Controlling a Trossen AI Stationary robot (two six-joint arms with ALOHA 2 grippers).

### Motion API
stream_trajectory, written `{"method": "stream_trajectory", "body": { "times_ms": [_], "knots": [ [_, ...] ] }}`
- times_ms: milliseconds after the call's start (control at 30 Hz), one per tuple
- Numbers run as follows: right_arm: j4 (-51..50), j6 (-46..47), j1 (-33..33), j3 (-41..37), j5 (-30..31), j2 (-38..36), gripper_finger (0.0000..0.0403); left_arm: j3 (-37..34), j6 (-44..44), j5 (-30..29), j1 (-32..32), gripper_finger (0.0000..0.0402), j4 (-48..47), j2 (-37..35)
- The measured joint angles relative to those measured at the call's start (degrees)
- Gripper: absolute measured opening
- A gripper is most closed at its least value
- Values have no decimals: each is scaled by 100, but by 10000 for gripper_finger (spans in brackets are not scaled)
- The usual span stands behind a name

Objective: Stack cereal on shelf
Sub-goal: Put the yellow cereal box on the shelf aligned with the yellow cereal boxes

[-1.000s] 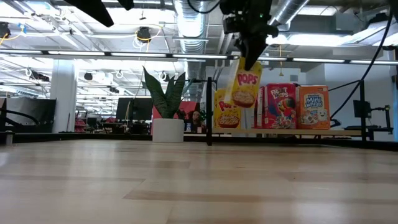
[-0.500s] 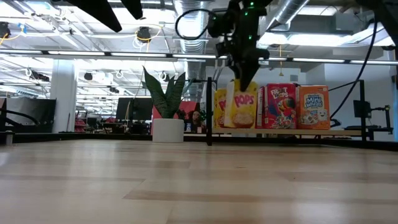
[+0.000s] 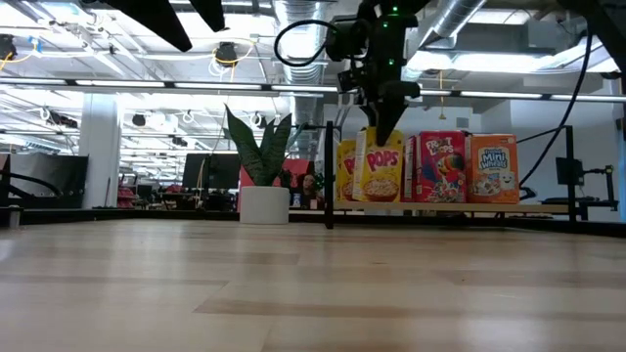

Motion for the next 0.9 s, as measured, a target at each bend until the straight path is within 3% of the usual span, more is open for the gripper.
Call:
{"method": "stream_trajectory", "body": {
  "times_ms": [400, 900],
  "knots": [
    [91, 4, 12, -7, -27, 7, 255, 0, 66, -22, 0, 286, -2, 0],
    [-95, 112, 50, 952, 0, 9, 260, 0, -6, -20, 0, 286, -2, 0]
  ]
}}
